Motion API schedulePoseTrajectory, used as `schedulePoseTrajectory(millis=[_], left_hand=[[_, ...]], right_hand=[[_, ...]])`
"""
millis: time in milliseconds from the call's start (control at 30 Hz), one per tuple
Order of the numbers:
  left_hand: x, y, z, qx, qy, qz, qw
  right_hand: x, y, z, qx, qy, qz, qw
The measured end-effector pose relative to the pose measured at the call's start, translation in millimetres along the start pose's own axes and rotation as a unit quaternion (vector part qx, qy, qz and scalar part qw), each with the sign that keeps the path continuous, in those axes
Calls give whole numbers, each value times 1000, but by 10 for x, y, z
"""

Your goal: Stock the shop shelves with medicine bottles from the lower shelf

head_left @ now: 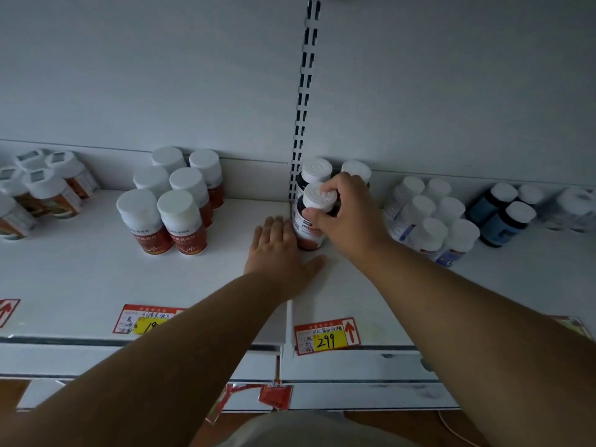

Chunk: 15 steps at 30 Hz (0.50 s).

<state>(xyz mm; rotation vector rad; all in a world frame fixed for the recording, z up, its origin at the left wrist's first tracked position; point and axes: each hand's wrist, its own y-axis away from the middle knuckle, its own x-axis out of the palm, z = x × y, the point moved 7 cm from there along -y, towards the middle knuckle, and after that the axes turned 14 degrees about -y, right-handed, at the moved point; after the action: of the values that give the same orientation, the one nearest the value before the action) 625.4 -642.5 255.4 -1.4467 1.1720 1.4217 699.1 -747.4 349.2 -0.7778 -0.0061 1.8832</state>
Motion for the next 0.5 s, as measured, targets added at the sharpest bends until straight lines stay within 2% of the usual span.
schedulePoseTrajectory(millis=[267,400,500], left_hand=[[-76,144,59,16,44,-16,999],[-189,466,83,37,53,-46,997],[-269,780,45,63,35,-63,995]], right_hand=[[46,136,138,13,51,17,998],[-2,500,305,-28,50,-8,998],[-20,817,408,-3,37,-2,999]])
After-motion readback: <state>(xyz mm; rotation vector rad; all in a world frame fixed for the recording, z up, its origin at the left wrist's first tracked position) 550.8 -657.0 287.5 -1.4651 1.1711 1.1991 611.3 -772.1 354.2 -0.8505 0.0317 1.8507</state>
